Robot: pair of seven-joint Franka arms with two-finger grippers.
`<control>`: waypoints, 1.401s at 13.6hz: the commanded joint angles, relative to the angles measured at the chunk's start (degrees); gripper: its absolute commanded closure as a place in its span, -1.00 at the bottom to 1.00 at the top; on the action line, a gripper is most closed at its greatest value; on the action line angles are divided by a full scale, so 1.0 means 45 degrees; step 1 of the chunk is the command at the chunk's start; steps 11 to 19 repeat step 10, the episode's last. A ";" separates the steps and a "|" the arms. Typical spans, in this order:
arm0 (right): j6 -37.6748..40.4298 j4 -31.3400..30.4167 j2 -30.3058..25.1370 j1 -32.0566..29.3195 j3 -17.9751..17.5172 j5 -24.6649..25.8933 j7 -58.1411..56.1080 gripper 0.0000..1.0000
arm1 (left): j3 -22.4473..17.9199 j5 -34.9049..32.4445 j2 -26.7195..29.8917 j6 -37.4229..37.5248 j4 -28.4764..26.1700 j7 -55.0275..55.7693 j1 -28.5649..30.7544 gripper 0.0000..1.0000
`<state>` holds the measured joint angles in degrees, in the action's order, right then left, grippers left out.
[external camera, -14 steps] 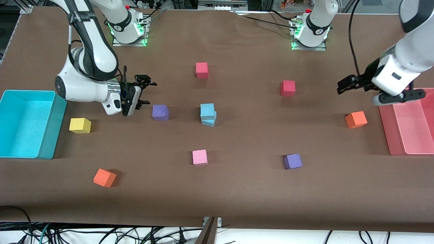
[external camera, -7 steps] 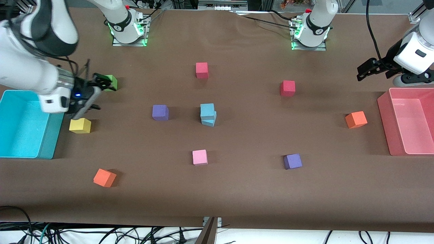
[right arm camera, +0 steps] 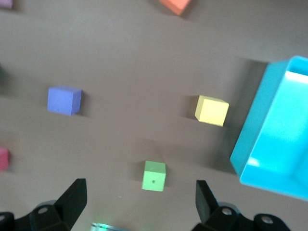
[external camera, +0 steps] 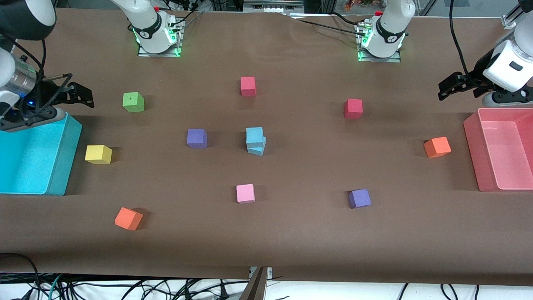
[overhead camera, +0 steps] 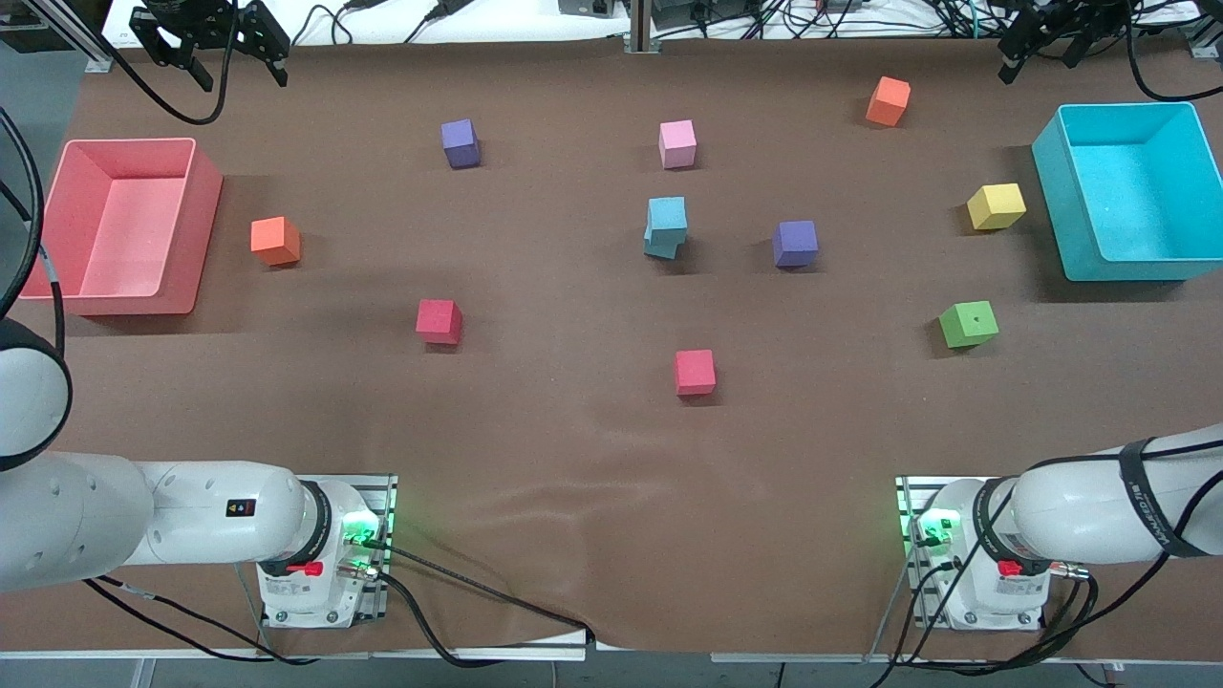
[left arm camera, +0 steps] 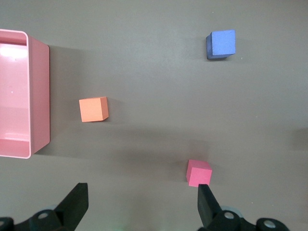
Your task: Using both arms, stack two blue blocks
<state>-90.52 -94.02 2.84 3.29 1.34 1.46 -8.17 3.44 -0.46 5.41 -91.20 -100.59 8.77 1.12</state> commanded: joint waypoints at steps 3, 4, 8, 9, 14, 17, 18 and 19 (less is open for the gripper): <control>-0.0158 -0.0335 -0.0417 -0.0398 -0.0181 -0.0671 0.4133 -0.99 | 0.0114 -0.0269 0.0263 -0.0261 -0.0304 -0.0270 0.0162 -1.00; -0.0159 -0.0317 -0.0475 -0.0398 -0.0181 -0.0733 0.4430 -0.99 | 0.0113 -0.0269 0.0244 -0.0280 -0.0245 -0.0270 0.0162 -1.00; -0.0314 -0.0317 -0.0495 -0.0340 0.0151 -0.0851 0.4337 -0.99 | 0.0113 -0.0269 0.0264 -0.0299 -0.0245 -0.0270 0.0162 -1.00; -0.0334 -0.0298 -0.0476 -0.0340 0.0151 -0.0832 0.4297 -0.99 | 0.0113 -0.0288 0.0264 -0.0319 -0.0264 -0.0270 0.0162 -1.00; -0.0315 -0.0297 -0.0495 -0.0340 0.0151 -0.0851 0.4277 -0.99 | 0.0113 -0.0288 0.0264 -0.0358 -0.0303 -0.0270 0.0162 -1.00; -0.0315 -0.0297 -0.0495 -0.0340 0.0151 -0.0851 0.4277 -0.99 | 0.0113 -0.0288 0.0264 -0.0358 -0.0303 -0.0270 0.0162 -1.00; -0.0315 -0.0297 -0.0495 -0.0340 0.0151 -0.0851 0.4277 -0.99 | 0.0113 -0.0288 0.0264 -0.0358 -0.0303 -0.0270 0.0162 -1.00; -0.0315 -0.0297 -0.0495 -0.0340 0.0151 -0.0851 0.4277 -0.99 | 0.0113 -0.0288 0.0264 -0.0358 -0.0303 -0.0270 0.0162 -1.00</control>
